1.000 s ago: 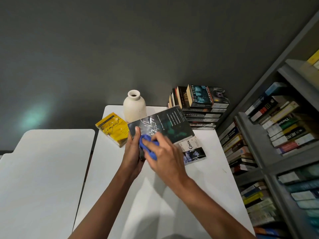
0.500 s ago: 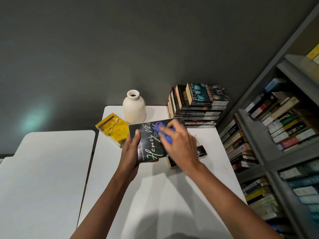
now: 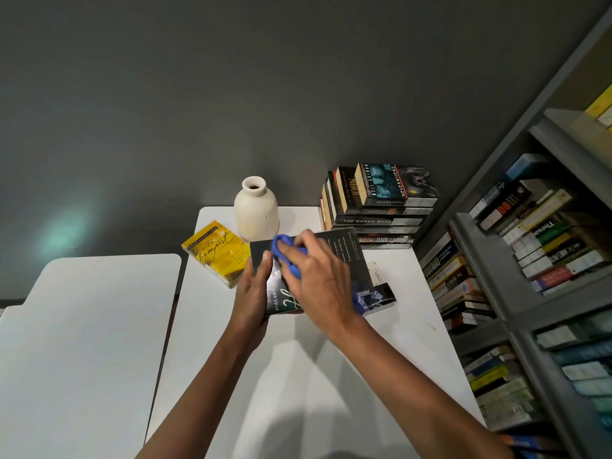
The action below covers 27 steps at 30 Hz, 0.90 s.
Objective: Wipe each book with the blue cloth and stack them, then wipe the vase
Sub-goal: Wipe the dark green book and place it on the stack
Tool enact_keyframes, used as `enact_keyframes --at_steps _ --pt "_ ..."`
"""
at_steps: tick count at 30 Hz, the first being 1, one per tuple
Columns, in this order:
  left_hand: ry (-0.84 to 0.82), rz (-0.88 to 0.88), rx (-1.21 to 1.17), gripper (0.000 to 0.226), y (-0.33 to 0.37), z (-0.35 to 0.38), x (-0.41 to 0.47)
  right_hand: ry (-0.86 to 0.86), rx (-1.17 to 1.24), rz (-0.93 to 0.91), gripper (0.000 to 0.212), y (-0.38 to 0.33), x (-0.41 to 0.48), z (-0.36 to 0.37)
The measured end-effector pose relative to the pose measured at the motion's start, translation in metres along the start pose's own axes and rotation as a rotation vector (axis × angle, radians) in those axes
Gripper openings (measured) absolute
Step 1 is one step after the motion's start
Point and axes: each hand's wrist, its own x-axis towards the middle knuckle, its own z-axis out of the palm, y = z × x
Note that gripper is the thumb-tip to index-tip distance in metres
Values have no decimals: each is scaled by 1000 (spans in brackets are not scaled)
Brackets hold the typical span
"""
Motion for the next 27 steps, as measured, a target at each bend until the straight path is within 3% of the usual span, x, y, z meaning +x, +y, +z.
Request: enact_keyframes --at_steps 5,9,18,20,24,27 --pt "-19 -6 37 42 0 1 0 84 9 148 23 12 11 -3" --pt "-9 -10 -19 42 -2 0 0 -6 14 -34 24 0 1 1" --pt "13 14 -8 53 -1 -12 -3 67 6 414 34 66 4 -18" --pt "9 11 5 52 -1 -7 -1 89 -13 368 33 45 1 -12" --pt "20 11 -23 42 -1 -2 2 45 43 106 32 1 -15 2" --pt "-3 1 40 40 3 -6 -1 4 75 123 30 20 -15 -4"
